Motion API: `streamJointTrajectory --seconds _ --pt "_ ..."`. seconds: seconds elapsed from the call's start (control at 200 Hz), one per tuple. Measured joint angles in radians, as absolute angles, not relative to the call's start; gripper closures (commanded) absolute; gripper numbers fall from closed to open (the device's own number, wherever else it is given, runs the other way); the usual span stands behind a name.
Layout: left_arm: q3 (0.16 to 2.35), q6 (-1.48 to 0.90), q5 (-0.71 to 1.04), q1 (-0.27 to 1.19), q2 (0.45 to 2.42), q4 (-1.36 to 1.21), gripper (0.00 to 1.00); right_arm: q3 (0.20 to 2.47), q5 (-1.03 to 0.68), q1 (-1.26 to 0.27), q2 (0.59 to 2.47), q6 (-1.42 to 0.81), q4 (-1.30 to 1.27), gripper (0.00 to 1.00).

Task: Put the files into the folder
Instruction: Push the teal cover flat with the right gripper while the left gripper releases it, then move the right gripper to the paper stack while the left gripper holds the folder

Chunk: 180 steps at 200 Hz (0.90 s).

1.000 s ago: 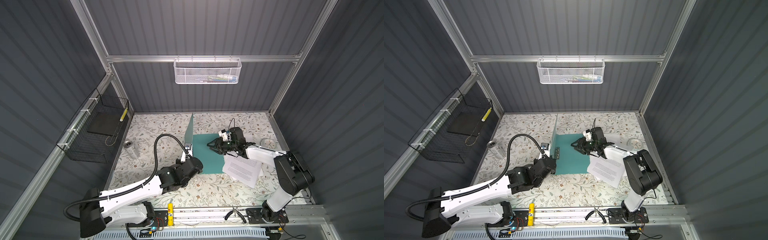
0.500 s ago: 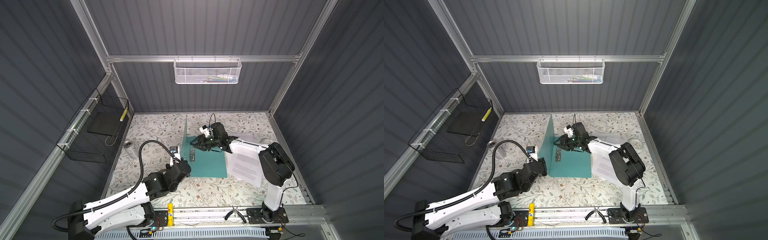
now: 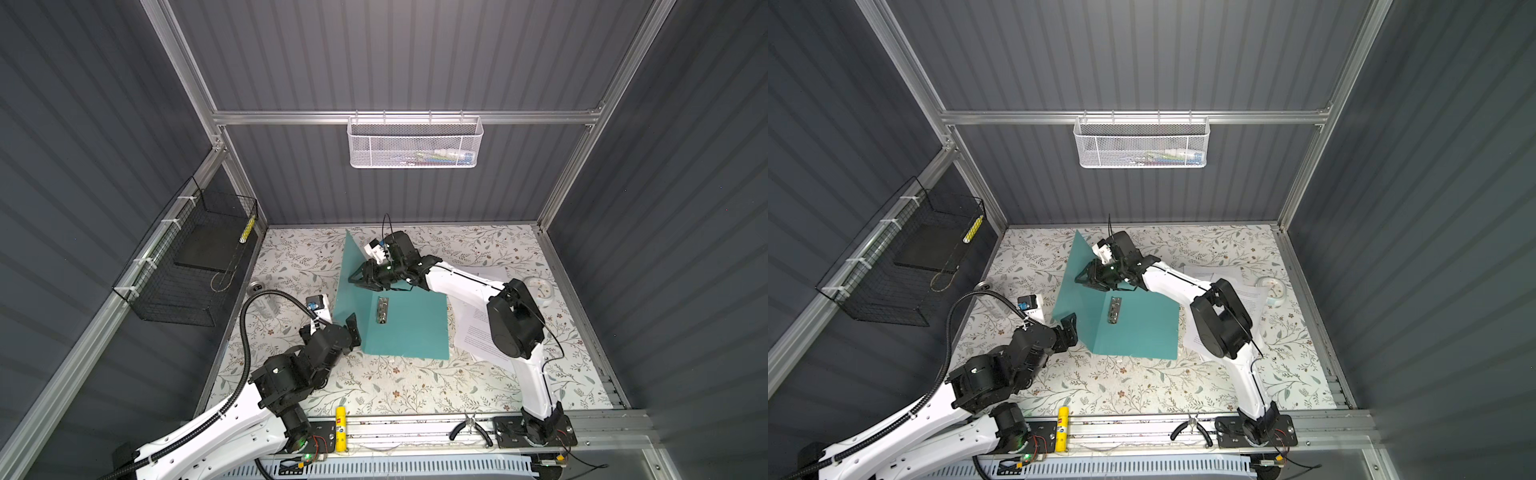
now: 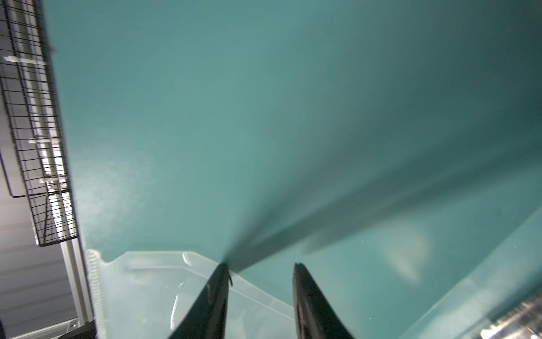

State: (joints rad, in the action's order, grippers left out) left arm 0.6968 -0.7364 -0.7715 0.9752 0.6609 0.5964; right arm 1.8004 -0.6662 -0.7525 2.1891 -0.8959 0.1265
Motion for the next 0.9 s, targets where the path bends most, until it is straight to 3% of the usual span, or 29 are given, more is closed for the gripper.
streamJointTrajectory --seconds 0.26,0.51,0.671,0.901 --pt "0.855 -0.685 -0.877 0.974 0.514 0.712 0.09 2.02 -0.658 -0.774 2.352 -0.865 0.242 0.61" --pt "0.899 -0.586 -0.857 0.973 0.647 0.661 0.09 1.987 -0.641 -0.771 2.367 -0.808 0.289 0.62" --pt "0.892 -0.532 -0.77 0.973 0.809 0.519 0.09 1.739 -0.56 -0.745 2.149 -0.719 0.306 0.65" --pt "0.882 -0.47 -0.605 0.964 1.049 0.245 0.1 1.269 -0.44 -0.576 1.661 -0.615 0.256 0.54"
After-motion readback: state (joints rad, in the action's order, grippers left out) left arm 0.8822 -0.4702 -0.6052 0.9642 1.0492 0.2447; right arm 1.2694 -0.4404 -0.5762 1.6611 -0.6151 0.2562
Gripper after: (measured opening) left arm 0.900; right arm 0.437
